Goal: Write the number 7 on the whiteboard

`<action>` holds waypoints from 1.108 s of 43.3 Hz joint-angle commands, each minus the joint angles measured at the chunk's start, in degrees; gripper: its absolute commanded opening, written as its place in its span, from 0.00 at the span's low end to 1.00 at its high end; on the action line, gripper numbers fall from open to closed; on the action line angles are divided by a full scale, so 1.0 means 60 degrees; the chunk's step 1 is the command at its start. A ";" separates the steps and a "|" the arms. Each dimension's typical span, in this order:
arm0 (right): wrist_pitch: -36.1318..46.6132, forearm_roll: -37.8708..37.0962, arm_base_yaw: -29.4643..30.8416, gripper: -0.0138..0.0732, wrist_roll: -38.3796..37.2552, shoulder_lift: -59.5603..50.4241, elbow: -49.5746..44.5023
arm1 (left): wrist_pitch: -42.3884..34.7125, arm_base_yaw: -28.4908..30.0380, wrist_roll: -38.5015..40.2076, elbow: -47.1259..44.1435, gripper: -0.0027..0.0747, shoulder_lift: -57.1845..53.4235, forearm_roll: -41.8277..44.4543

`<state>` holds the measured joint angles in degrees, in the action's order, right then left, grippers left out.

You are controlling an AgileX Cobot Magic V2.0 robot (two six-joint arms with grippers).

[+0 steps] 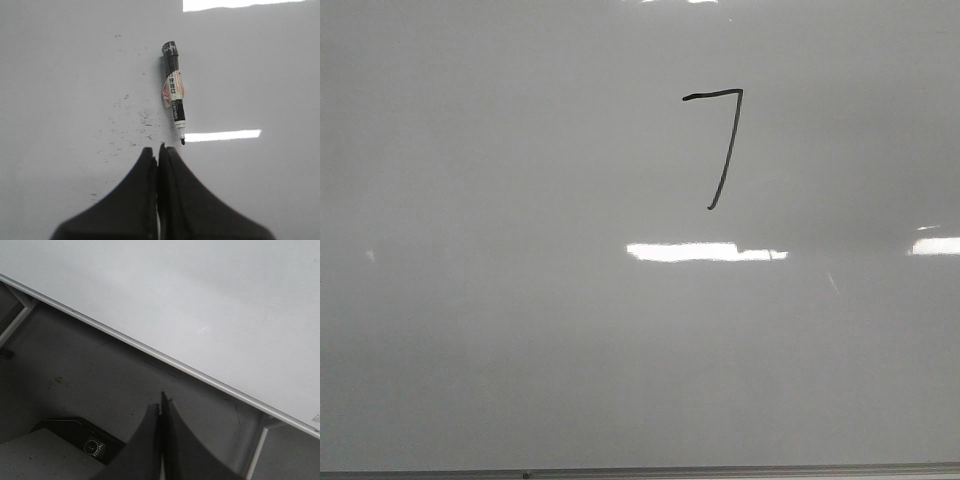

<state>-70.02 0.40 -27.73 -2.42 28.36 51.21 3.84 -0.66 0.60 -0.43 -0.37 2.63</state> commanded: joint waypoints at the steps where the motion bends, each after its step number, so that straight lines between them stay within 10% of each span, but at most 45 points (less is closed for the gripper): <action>1: 0.0490 -0.0066 0.0039 0.02 0.0039 0.0070 0.0224 | -0.0917 -0.0057 0.0445 -0.0120 0.01 -0.0136 0.0165; 48: 0.0490 -0.0066 0.0039 0.02 0.0039 0.0070 0.0224 | -0.1308 0.0002 -0.0236 -0.0120 0.01 -0.0116 -0.0665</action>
<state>-70.02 0.40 -27.73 -2.42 28.36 51.21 0.89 -0.66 -0.77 -0.43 -0.37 -0.81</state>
